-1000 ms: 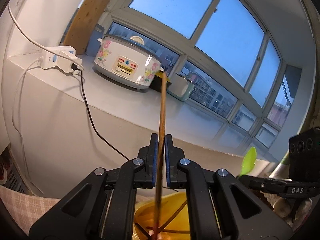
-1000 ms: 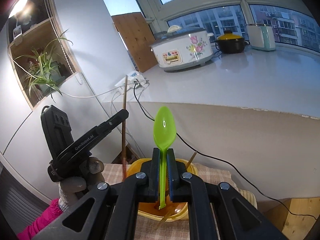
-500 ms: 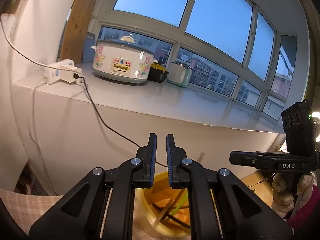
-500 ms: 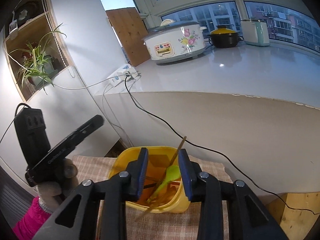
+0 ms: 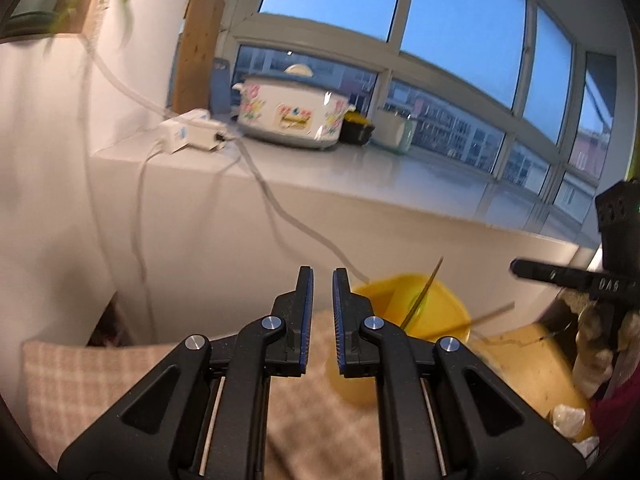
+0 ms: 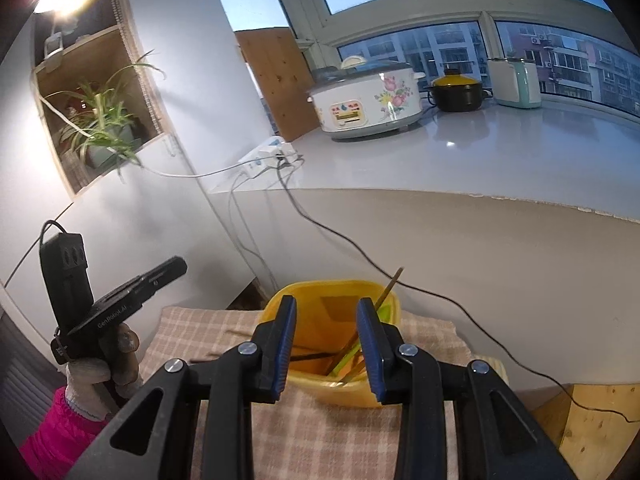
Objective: Organize utensils
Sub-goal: 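Move both tools back down to the remaining utensils on the cloth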
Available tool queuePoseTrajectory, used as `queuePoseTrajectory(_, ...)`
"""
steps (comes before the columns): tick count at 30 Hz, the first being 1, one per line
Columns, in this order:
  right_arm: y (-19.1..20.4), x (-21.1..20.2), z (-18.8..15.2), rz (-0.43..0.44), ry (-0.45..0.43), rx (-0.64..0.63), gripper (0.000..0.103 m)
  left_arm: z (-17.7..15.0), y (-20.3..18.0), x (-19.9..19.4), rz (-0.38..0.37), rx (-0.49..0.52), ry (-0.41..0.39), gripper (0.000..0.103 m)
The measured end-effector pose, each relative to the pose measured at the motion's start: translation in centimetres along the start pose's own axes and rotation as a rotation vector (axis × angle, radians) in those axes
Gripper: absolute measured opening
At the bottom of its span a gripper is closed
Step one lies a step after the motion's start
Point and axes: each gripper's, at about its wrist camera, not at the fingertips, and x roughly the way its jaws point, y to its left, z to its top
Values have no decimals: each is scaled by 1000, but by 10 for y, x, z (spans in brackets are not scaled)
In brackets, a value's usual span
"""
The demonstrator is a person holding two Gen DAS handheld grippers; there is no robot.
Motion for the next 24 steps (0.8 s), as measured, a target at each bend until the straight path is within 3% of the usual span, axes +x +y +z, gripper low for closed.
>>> queuePoseTrajectory(4,15,-10,-15,35,13,-21,33,-23,17,-25,19,-46,65,18)
queuePoseTrajectory(13,53,-6,-60,98,101,-98,33,-102,45,-59,60,-118,296,18)
queuePoseTrajectory(24,91,36,-112,149,280,-200,33,-178,65,-47,51,-224,510,18)
